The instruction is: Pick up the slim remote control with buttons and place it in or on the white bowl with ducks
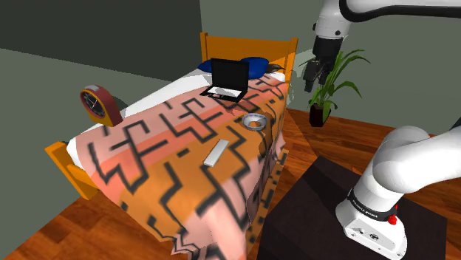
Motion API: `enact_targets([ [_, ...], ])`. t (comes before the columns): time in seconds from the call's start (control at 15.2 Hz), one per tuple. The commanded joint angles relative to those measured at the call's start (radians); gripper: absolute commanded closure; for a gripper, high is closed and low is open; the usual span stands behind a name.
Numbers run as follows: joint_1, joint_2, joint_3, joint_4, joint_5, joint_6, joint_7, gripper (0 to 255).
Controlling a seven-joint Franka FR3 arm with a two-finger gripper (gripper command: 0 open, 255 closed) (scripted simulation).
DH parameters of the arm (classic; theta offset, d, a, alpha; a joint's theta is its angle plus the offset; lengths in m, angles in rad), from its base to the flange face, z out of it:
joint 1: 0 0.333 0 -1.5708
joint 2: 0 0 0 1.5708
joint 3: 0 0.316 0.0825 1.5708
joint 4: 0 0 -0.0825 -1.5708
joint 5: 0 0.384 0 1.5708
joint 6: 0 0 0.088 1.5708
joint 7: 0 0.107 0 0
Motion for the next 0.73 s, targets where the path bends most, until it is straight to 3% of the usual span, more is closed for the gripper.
enact_targets([
  [0.0, 0.0, 0.0, 0.0, 0.0, 0.0, 0.0, 0.0, 0],
  [0.66, -0.011, 0.208, 0.153, -0.099, 0.095, 0.299, 0.312, 0],
])
